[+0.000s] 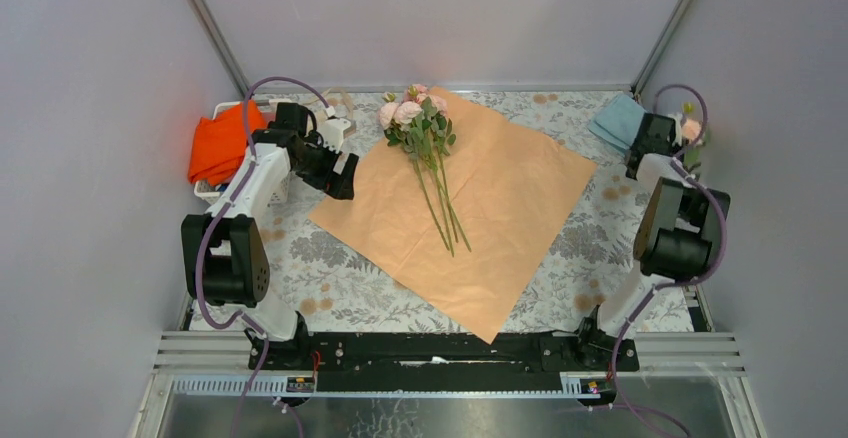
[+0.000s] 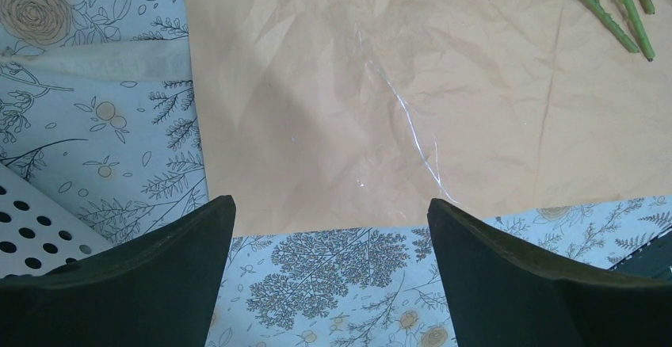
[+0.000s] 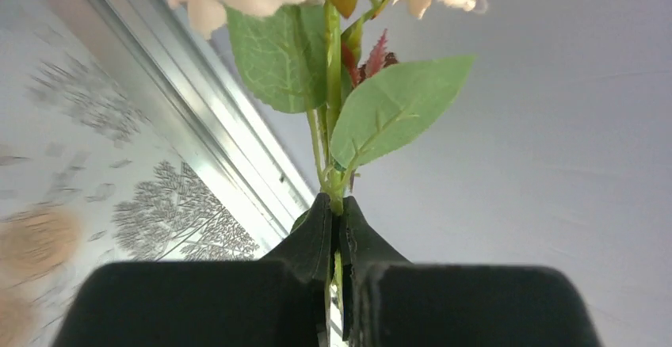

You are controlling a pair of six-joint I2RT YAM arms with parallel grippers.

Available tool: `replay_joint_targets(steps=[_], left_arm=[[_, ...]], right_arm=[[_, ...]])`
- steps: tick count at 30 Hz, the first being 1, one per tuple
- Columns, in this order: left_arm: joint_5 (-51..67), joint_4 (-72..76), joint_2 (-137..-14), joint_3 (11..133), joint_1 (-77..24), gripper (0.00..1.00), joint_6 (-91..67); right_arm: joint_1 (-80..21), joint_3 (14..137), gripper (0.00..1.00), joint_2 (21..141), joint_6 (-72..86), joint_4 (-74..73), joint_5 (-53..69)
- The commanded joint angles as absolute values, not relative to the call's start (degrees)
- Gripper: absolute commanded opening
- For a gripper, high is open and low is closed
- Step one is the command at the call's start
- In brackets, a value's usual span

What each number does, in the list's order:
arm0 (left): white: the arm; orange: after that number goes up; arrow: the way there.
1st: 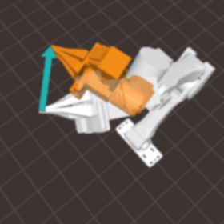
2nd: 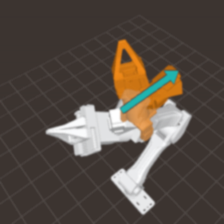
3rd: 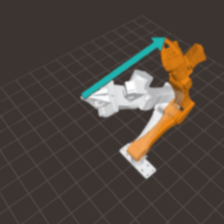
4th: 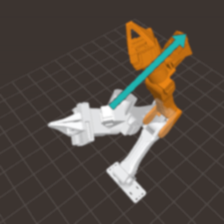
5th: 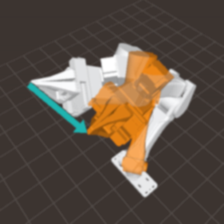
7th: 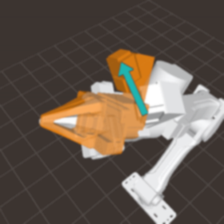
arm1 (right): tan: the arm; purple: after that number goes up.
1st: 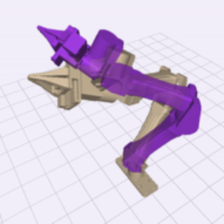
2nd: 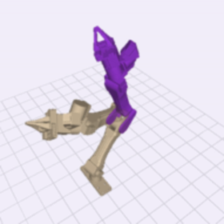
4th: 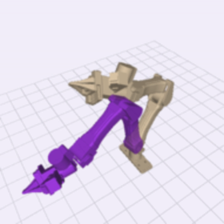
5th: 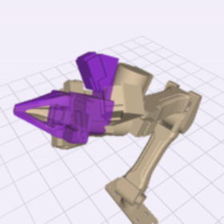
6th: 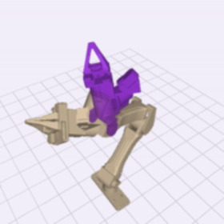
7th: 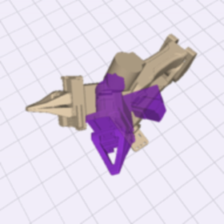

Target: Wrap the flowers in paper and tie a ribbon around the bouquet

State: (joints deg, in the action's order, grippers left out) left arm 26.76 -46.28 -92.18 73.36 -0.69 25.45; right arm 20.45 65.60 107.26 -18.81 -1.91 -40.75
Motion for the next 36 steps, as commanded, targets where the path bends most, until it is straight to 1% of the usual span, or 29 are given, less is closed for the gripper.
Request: replay_joint_targets(steps=[1, 4, 6, 7, 8, 9, 10, 11, 12, 13, 14, 16, 18, 20, 22, 26, 31, 33, 36], left_arm=[[27.12, -46.02, -92.94, 74.79, -0.36, 0.99, 25.52], [26.90, -45.97, -92.84, 74.56, -0.35, 0.99, 25.58], [26.83, -45.97, -92.86, 74.22, -0.37, 0.99, 25.44], [26.82, -45.97, -92.90, 74.09, -0.36, 0.99, 25.40], [26.89, -45.97, -92.88, 73.97, -0.35, 0.99, 25.34], [26.78, -45.97, -92.85, 73.86, -0.40, 0.99, 25.32], [26.63, -45.97, -92.78, 73.77, -0.40, 0.99, 25.31], [26.18, -45.97, -92.69, 73.72, -0.36, 0.99, 25.26], [25.75, -45.97, -92.53, 73.62, -0.35, 0.99, 25.26], [25.47, -45.97, -92.45, 73.58, -0.36, 0.99, 25.26], [25.13, -45.92, -92.27, 73.42, -0.29, 0.99, 25.28], [24.89, -45.57, -91.60, 72.90, -0.28, 0.99, 25.26], [24.71, -45.44, -91.16, 72.53, -0.31, 0.99, 25.17], [24.46, -45.44, -90.70, 72.23, -0.34, 0.99, 25.19], [23.98, -45.33, -90.28, 71.90, -0.30, 0.99, 25.20], [23.66, -44.59, -89.35, 70.37, -0.33, 0.99, 25.55], [23.98, -44.54, -90.10, 70.89, -0.33, 0.99, 25.06], [24.00, -44.56, -90.52, 71.21, -0.29, 0.99, 24.90], [23.99, -44.52, -90.73, 71.33, -0.31, 0.99, 24.91]], right_arm=[[9.84, 70.49, 0.00, 92.74, -28.86, 6.81, -52.78], [-0.25, 72.51, 0.00, 86.28, -35.16, 10.91, -55.97], [-8.38, 75.55, 0.00, 83.23, -31.48, 4.63, -51.58], [-11.65, 78.33, 0.00, 82.44, -26.34, -2.49, -45.31], [-13.46, 81.88, 0.00, 82.51, -19.10, -11.26, -35.30], [-13.86, 86.73, 0.00, 83.32, -12.17, -17.65, -19.68], [-13.93, 88.62, 0.00, 84.80, -5.49, -20.43, -5.23], [-14.13, 88.97, 0.00, 86.46, 0.47, -20.09, 12.65], [-14.54, 88.10, 0.00, 88.69, 6.73, -17.68, 23.54], [-15.32, 87.13, 0.00, 91.08, 13.00, -14.17, 29.68], [-16.66, 86.70, 0.00, 93.65, 16.86, -11.68, 32.41], [-20.72, 88.49, 0.00, 99.42, 18.89, -11.52, 29.11], [-23.32, 93.12, 0.00, 105.98, 16.75, -14.55, 25.89], [-24.42, 98.27, 0.00, 112.82, 17.19, -17.62, 24.09], [-24.59, 102.36, 0.00, 117.26, 17.32, -20.16, 22.10], [-24.61, 106.66, 0.00, 123.29, 13.87, -24.01, 16.04], [-24.61, 109.34, 0.01, 128.16, 9.35, -26.87, 16.18], [-24.66, 109.21, 0.06, 128.70, 8.62, -26.45, 16.25], [-24.61, 109.54, 0.21, 128.70, 8.23, -26.19, 13.34]])
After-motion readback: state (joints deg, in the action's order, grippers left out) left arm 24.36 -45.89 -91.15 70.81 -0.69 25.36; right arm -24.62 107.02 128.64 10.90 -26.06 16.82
